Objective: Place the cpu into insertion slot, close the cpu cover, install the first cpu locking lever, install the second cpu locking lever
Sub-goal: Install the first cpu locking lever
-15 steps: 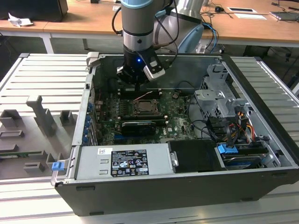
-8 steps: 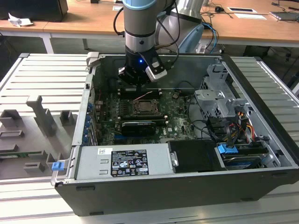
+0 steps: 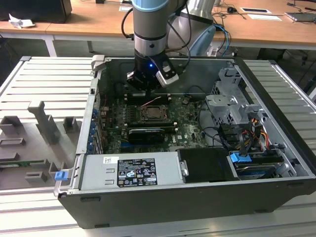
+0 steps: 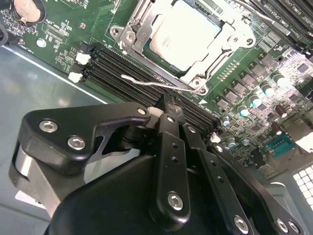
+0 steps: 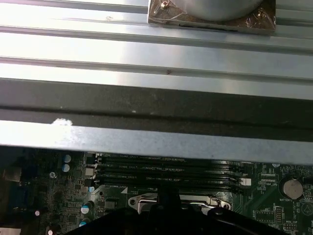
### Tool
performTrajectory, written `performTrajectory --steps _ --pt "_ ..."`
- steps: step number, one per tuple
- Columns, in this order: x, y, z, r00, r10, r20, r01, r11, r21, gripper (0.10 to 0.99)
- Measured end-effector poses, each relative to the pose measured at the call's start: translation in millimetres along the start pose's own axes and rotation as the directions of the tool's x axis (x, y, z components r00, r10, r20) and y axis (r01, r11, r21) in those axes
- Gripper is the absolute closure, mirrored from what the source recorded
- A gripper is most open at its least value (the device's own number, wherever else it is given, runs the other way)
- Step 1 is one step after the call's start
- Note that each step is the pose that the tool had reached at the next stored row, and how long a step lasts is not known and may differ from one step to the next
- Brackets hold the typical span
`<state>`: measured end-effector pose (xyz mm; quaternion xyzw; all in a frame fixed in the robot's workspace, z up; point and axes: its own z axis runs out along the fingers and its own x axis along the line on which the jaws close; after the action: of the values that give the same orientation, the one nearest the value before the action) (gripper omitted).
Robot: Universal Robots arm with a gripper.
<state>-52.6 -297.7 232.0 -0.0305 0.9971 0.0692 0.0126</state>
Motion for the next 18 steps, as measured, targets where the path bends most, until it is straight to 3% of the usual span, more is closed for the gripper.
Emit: performTrajectory --steps 18 --pt "-6.1 -0.5 2.8 1.0000 0.000 0.0002 0.000 1.0000 0.000 0.980"
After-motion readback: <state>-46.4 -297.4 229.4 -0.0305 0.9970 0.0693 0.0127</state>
